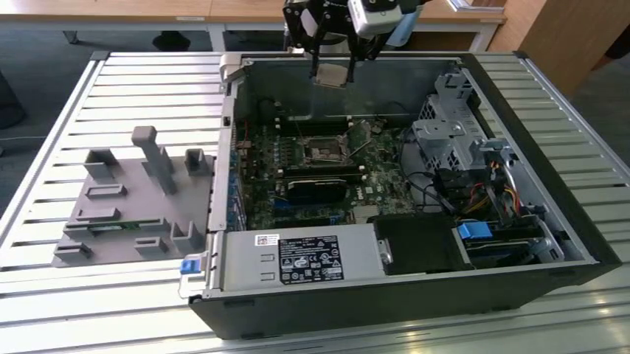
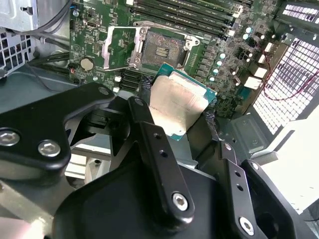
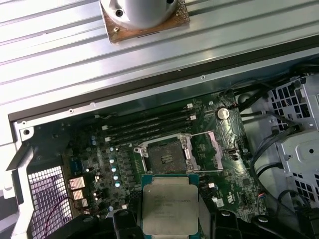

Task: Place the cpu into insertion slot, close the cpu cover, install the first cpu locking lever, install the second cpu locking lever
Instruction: 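Place the cpu into insertion slot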

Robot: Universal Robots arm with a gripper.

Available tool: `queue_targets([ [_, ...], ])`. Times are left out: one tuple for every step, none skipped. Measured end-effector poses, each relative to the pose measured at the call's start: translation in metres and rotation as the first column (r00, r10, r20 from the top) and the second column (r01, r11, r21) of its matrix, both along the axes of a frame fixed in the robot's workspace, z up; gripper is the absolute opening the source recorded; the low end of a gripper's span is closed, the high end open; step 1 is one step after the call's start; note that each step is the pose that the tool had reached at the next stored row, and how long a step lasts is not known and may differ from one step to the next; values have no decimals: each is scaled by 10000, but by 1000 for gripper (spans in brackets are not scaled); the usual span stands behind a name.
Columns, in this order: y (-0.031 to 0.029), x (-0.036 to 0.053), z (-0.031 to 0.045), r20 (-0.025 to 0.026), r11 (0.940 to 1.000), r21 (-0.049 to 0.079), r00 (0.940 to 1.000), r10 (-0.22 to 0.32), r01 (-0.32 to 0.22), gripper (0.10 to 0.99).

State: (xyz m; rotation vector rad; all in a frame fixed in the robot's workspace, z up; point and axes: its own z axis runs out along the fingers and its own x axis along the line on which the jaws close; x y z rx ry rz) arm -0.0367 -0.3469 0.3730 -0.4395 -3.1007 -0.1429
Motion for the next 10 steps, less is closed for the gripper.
queue_targets([
  [0,0,0,0,10000,0,10000,-35,35,541],
  [0,0,-1,0,10000,0,10000,-70,70,541],
  [0,0,-1,0,9999,0,9999,-106,106,541],
  [0,-1,-1,0,9999,0,9999,-142,142,541],
  [0,-1,-1,0,9998,0,9998,-177,177,541],
  [0,-1,-2,0,9998,0,9998,-210,210,541],
  [0,-1,-2,0,9997,0,9997,-241,241,541],
  [0,-1,-2,0,9996,0,9996,-273,273,541],
  [0,-1,-3,0,9995,0,9995,-301,301,541],
  [0,-1,-3,0,9995,0,9995,-328,328,541],
])
